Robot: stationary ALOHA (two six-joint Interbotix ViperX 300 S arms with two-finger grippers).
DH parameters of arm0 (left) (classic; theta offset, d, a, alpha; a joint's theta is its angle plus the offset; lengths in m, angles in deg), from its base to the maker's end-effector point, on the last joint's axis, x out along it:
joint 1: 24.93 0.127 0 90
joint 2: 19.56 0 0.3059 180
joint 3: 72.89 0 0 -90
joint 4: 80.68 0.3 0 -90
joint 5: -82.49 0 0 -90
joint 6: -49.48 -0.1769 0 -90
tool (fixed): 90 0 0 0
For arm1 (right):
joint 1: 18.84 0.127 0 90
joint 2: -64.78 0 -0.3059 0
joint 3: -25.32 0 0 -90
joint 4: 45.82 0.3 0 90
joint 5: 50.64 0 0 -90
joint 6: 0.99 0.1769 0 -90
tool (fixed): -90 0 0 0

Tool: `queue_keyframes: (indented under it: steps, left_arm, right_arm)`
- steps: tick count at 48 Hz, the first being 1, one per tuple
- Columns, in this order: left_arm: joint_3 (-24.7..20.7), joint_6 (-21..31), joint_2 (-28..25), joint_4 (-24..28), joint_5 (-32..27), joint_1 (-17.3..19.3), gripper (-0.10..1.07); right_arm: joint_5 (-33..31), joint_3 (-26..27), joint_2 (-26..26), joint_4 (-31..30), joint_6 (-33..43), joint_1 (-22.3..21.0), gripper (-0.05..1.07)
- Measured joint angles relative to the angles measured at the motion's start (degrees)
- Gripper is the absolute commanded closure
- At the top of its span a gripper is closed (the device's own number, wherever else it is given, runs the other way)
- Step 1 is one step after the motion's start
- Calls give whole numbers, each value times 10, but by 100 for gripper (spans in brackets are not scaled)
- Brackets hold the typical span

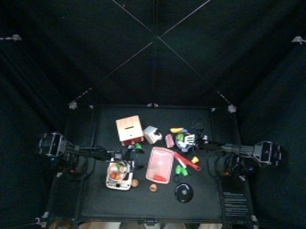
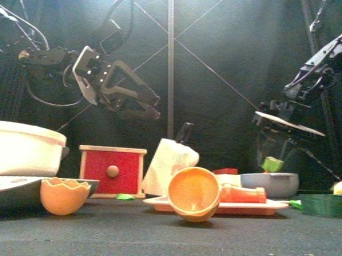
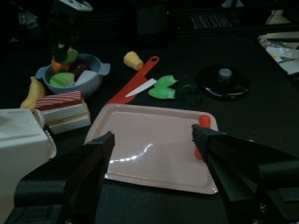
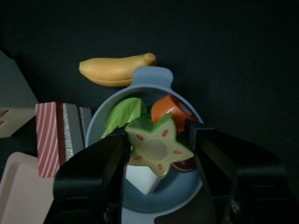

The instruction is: Grab ketchup

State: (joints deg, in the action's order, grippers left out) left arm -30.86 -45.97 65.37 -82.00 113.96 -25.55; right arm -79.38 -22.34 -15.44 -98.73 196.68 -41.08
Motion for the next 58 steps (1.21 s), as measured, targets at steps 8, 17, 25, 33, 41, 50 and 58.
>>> queue_keyframes:
  steps: [8, 17, 25, 33, 41, 50, 58]
  left_arm:
    - [1, 0, 0, 0, 0, 0, -4]
    - [1, 0, 0, 0, 0, -1, -5]
    - [4, 0, 0, 0, 0, 0, -5]
    - [4, 0, 0, 0, 0, -1, -5]
    - [4, 0, 0, 0, 0, -1, -5]
    - [4, 0, 0, 0, 0, -1, -4]
    - [5, 0, 0, -2, -3, -1, -4]
  right_arm:
    - [0, 0, 1, -1, -1, 8, 18]
    - [5, 0, 0, -6, -1, 21, 6]
    - [6, 1, 1, -7, -1, 36, 4]
    - [4, 1, 6, -8, -4, 40, 4]
    - [2, 2, 18, -7, -31, 40, 4]
    - [-26, 21, 26, 39, -85, 40, 4]
    - [-82, 38, 26, 92, -146, 37, 4]
